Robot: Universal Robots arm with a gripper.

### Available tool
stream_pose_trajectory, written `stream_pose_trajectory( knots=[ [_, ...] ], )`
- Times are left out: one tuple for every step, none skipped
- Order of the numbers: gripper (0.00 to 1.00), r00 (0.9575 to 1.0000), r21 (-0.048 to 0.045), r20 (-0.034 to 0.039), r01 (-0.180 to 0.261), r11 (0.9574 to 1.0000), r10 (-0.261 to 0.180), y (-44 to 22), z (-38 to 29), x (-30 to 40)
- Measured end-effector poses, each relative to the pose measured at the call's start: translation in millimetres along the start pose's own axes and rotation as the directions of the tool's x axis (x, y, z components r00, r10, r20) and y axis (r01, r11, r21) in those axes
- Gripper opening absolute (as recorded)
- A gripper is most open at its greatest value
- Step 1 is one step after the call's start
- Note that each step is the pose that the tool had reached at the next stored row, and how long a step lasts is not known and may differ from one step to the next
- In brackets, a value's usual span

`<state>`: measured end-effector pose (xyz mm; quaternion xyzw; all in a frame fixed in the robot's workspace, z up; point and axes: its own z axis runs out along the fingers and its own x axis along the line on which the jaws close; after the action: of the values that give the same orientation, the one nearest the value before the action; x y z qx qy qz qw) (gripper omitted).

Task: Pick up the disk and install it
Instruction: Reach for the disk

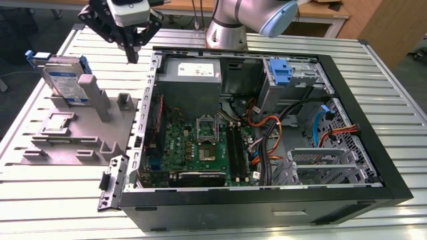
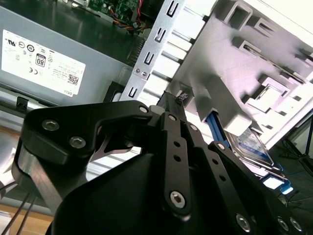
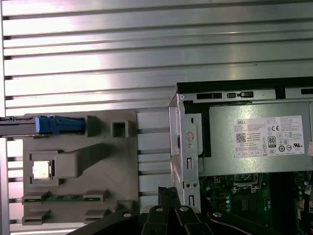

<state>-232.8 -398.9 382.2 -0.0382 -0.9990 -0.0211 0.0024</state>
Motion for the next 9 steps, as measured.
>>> stream_pose_trajectory(
  knots=[
    [0.1, 1.0, 0.0, -0.0001, 0.0, 1.0, 0.0, 0.0, 0.1, 0.2],
    [0.1, 1.0, -0.0001, -0.0002, 0.0, 1.0, 0.0, 0.0, 0.1, 0.4],
    [0.1, 1.0, 0.0001, -0.0004, 0.0, 1.0, 0.0, 0.0, 0.1, 0.6],
    [0.1, 1.0, 0.0001, -0.0005, 0.0, 1.0, 0.0, -0.1, 0.2, 0.8],
    [0.1, 1.0, 0.0001, -0.0006, 0.0, 1.0, 0.0, -0.1, 0.2, 1.1],
    [0.1, 1.0, 0.0001, -0.0007, 0.0, 1.0, 0.0, -0.1, 0.3, 1.3],
    [0.1, 1.0, 0.0001, -0.0008, 0.0, 1.0, 0.0, -0.1, 0.3, 1.5],
    [0.1, 1.0, 0.0001, -0.0009, 0.0, 1.0, 0.0, -0.2, 0.4, 1.7],
    [0.1, 1.0, 0.0001, -0.001, 0.0, 1.0, 0.0, -0.2, 0.4, 1.9]
  ],
)
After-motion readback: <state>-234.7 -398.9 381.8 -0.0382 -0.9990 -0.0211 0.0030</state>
